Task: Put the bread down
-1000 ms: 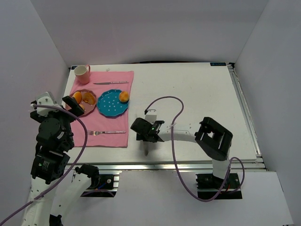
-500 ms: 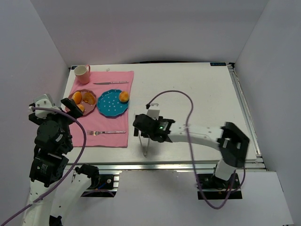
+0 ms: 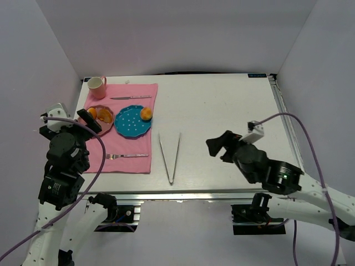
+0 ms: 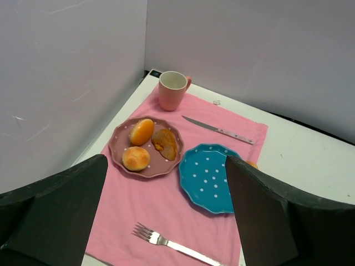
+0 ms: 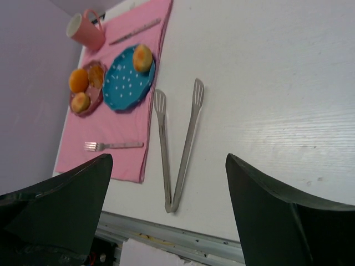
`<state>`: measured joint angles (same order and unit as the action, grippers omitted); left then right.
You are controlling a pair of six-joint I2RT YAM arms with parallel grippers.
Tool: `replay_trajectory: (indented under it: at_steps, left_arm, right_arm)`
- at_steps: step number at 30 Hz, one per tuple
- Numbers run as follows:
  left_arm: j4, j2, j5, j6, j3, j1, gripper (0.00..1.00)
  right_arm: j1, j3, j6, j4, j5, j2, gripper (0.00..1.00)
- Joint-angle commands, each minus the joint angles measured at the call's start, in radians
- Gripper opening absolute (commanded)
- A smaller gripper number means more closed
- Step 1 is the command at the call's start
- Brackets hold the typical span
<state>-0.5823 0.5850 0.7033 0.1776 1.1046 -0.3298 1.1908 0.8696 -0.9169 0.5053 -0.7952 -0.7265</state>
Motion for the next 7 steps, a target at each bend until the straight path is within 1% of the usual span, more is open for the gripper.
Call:
replay_trajectory:
  at_steps: [1, 3, 4, 6, 7]
  left_arm:
    - [0.032, -0.01, -0.039, 0.036, -0.026, -0.003, 0.98]
    - [0.035, -0.004, -0.063, 0.077, -0.038, -0.003, 0.98]
    - [0.039, 0.001, -0.127, 0.086, -0.046, -0.003, 0.98]
    - [0.059, 0.019, -0.203, 0.1, -0.074, -0.003, 0.98]
    - [0.07, 0.027, -0.268, 0.1, -0.081, -0.003, 0.98]
  right_arm:
    - [0.001, -0.035, 0.036, 0.025, -0.12, 0.114, 0.89]
    - [0.0, -0.049, 0.041, 0.042, -0.148, 0.153, 0.89]
    - [0.001, -0.053, 0.052, 0.047, -0.153, 0.159, 0.9]
    - [0.0, -0.052, 0.046, 0.082, -0.165, 0.16, 0.89]
    - [0.001, -0.046, 0.046, 0.094, -0.168, 0.157, 0.9]
